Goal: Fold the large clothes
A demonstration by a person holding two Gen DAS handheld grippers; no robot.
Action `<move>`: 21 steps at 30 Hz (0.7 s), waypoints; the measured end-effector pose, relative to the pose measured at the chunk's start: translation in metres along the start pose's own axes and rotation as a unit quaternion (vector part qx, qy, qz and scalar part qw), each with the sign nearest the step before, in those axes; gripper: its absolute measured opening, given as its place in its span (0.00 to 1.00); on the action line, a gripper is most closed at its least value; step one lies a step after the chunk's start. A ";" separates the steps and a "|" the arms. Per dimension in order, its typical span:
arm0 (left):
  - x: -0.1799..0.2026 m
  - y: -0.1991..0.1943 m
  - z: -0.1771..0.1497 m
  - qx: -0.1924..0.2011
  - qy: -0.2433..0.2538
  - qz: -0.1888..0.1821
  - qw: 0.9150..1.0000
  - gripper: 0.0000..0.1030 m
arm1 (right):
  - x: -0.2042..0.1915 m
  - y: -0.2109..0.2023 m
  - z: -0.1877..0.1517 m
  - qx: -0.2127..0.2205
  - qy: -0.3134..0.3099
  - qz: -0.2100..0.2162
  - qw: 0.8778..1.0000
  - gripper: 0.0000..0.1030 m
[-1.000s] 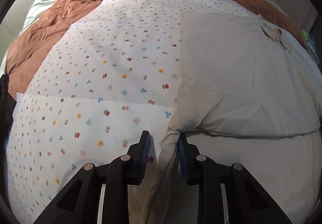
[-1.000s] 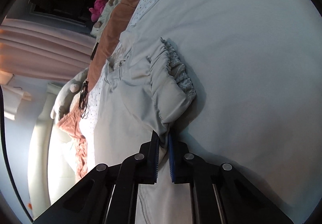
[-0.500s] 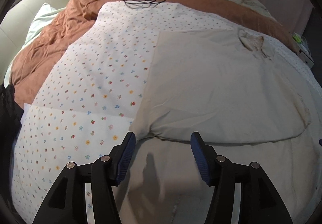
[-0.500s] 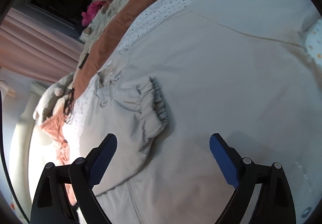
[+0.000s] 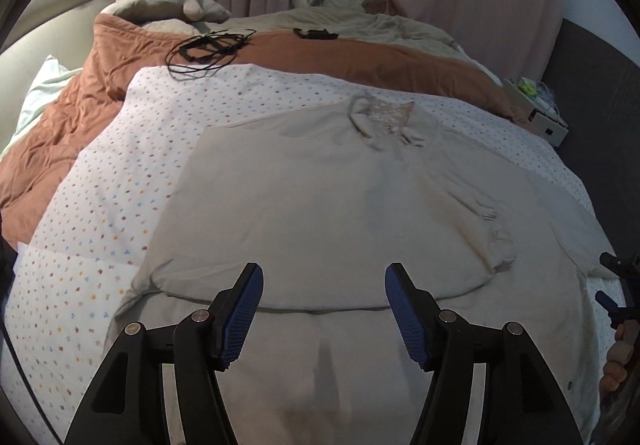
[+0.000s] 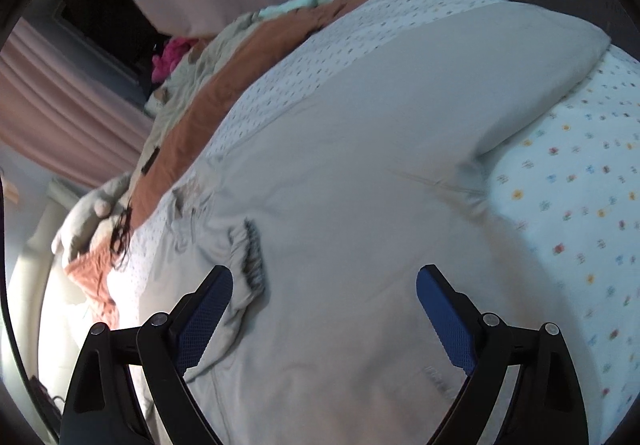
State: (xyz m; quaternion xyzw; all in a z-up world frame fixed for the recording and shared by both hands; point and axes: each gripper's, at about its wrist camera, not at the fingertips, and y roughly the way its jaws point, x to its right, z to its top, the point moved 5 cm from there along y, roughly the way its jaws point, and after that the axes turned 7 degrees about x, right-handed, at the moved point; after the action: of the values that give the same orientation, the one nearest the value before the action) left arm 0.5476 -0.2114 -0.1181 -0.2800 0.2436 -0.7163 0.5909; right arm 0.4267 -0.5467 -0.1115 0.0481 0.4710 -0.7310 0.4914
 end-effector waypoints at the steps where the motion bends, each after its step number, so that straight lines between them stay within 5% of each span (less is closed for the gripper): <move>1: 0.009 -0.001 -0.001 0.001 0.006 -0.002 1.000 0.63 | 0.009 -0.003 0.005 0.005 0.008 -0.003 1.000 0.91; 8: 0.041 0.008 -0.013 -0.012 -0.010 -0.032 0.999 0.63 | 0.071 -0.022 0.036 0.048 0.028 -0.024 0.998 0.90; 21: 0.030 0.039 -0.034 -0.021 -0.072 0.003 0.997 0.63 | 0.165 -0.044 0.095 0.100 0.054 -0.064 0.991 0.70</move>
State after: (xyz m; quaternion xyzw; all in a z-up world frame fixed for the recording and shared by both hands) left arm 0.5478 -0.2477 -0.1657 -0.3425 0.2166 -0.6868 0.6033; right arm 0.3455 -0.7241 -0.1190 0.1062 0.4231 -0.8009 0.4102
